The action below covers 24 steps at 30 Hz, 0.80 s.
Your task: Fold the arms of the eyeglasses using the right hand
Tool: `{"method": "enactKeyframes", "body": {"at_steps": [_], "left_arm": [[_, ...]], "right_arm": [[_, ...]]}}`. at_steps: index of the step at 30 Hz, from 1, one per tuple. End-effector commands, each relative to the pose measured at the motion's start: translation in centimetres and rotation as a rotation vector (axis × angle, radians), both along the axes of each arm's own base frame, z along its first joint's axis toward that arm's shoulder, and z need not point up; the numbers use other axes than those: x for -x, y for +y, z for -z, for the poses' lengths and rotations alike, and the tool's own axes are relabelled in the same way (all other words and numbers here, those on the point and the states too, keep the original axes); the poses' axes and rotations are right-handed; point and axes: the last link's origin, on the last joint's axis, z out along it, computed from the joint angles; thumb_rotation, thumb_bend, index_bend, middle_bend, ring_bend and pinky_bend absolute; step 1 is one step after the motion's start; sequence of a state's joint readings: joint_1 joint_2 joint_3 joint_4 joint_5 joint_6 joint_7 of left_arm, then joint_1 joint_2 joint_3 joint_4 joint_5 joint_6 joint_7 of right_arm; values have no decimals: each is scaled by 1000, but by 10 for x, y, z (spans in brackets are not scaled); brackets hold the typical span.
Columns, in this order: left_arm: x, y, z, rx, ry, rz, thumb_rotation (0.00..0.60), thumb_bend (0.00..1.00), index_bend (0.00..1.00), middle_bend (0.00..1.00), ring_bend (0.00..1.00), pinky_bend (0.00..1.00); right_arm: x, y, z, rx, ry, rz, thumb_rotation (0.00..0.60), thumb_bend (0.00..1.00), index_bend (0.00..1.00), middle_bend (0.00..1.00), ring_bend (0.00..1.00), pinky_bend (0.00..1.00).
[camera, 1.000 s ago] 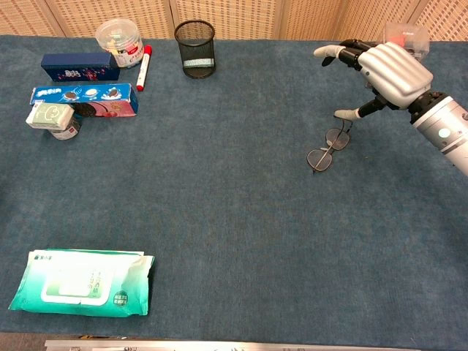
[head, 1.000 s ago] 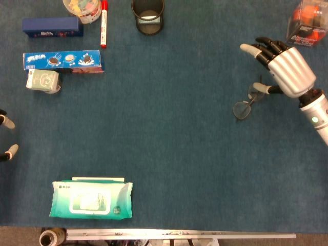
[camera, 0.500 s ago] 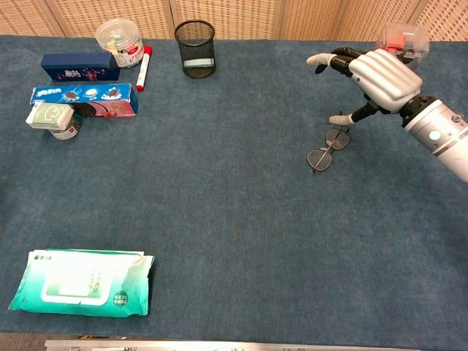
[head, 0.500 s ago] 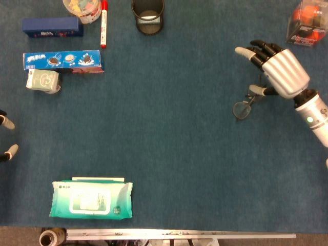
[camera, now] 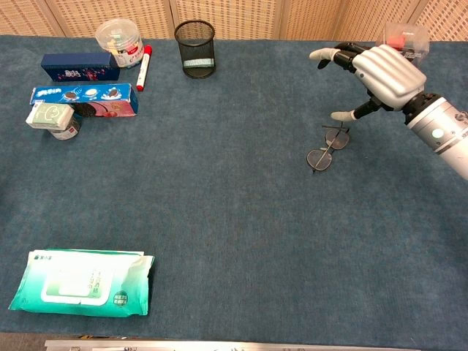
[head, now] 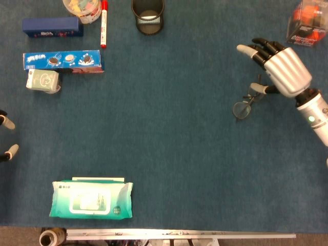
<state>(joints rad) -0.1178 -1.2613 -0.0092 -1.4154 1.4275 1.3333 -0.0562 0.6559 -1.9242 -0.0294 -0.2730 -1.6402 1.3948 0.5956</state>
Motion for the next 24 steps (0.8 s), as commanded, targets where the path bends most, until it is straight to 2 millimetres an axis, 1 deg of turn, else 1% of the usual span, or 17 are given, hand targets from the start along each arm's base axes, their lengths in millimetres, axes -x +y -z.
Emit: {"method": "enactKeyframes", "body": {"at_steps": [1, 6, 12, 24], "left_arm": [[-1, 0, 0, -1, 1, 3, 600, 177, 432, 289, 264, 457], [-3, 1, 1, 0, 2, 7, 600, 177, 432, 289, 264, 457], [-3, 1, 1, 3, 4, 8, 600, 177, 432, 289, 264, 457], [1, 0, 2, 3, -2, -7, 600, 177, 432, 289, 264, 457]], "right_arm": [[2, 2, -4, 12, -2, -2, 600, 42, 183, 316, 177, 337], [8, 9, -8, 21, 4, -9, 600, 43, 183, 316, 178, 337], [12, 14, -8, 17, 16, -7, 600, 43, 183, 316, 178, 337], [13, 17, 6, -25, 28, 16, 600, 42, 183, 316, 177, 337]]}}
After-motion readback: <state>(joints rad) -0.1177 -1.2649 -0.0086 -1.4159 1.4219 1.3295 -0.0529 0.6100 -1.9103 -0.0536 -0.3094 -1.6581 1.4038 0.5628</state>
